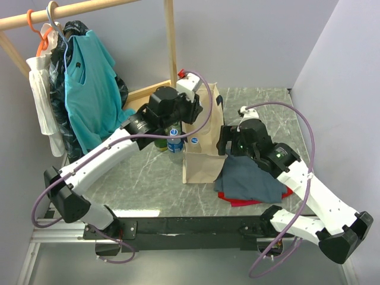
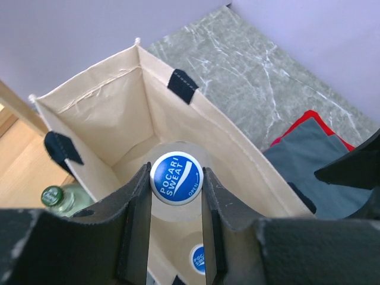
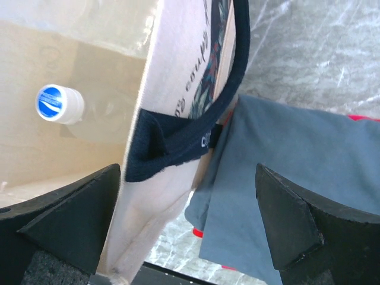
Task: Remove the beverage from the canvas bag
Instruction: Take out the drink from the canvas bag.
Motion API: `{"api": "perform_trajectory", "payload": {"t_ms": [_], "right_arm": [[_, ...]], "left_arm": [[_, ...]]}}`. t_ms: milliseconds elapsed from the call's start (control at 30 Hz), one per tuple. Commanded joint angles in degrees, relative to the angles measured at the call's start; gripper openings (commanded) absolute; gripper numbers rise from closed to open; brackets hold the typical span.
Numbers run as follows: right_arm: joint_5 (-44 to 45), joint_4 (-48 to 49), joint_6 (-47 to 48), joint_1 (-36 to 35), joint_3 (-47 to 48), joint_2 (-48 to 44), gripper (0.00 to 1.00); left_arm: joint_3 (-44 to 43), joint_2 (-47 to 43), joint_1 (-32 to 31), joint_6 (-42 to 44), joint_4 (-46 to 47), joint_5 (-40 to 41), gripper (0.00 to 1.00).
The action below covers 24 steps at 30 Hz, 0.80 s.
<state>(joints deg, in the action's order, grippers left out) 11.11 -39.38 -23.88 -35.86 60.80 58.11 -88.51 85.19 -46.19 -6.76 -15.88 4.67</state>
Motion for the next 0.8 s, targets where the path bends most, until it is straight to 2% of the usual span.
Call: {"api": "perform_trajectory", "payload": {"t_ms": [0,167,767], "right_arm": [[0.4,3.2,1.1,-0.2,3.5,-0.2,1.0],[0.0,3.4,1.1,-0.1,4.2,0.4,1.0],[-0.9,3.8,1.5,-0.3,5.6,1.2,1.0]], "left_arm": [[0.1,-7.0,0.3,-0.4,15.2,3.3,0.01],[5.4,-10.8,0.7,-1.5,20.5,4.1,0.01],[5.6,-15.3,0.8,-0.3,23.3,2.6,0.01]]}}
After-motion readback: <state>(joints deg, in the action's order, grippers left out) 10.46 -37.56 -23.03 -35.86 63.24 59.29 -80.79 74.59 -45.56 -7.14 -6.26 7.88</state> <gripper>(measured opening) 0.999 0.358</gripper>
